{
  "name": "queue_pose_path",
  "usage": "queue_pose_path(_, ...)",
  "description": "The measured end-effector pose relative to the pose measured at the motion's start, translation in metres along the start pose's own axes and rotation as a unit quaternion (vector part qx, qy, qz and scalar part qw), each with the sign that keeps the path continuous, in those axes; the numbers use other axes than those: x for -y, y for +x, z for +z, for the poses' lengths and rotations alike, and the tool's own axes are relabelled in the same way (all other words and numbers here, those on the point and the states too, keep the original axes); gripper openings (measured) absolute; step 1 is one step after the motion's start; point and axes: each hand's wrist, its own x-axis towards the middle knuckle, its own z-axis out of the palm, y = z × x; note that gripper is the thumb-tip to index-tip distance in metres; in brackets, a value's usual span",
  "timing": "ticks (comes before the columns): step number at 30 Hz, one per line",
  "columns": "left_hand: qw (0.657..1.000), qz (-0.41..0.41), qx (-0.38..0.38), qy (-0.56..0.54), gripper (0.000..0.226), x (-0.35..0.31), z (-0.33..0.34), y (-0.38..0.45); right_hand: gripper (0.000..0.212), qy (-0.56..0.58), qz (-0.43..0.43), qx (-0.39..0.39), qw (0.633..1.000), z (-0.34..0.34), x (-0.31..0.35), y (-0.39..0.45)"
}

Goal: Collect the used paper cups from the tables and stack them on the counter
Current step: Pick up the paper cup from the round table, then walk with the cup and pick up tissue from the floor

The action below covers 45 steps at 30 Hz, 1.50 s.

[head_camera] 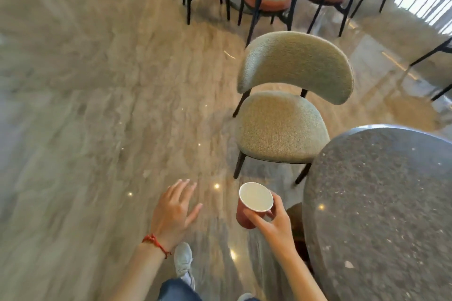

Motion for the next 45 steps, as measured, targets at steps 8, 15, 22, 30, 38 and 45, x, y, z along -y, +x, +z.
queue_pose_path(8,0.998,-0.065,-0.024,0.0,0.077,0.138,-0.046,0.023,0.053,0.011,-0.012,0.047,0.999,0.146,0.045,0.065)
queue_pose_path(15,0.993,-0.111,-0.041,-0.012,0.074,0.208,-0.073,0.051,0.052,-0.016,-0.008,0.062,0.998,0.203,0.066,0.111)
queue_pose_path(22,0.992,-0.122,-0.019,-0.014,0.074,0.251,-0.076,0.11,0.054,-0.016,-0.004,0.069,0.998,0.236,0.083,0.187)
queue_pose_path(30,0.992,-0.121,-0.03,-0.003,0.076,0.301,-0.105,0.248,0.055,-0.008,-0.031,0.081,0.996,0.28,0.124,0.32)
queue_pose_path(38,0.992,-0.107,-0.069,-0.008,0.075,0.344,-0.153,0.38,0.052,0.004,-0.026,0.073,0.997,0.321,0.17,0.442)
queue_pose_path(45,0.996,-0.071,-0.045,-0.001,0.076,0.411,-0.143,0.5,0.052,0.016,0.001,0.031,0.999,0.372,0.166,0.557)
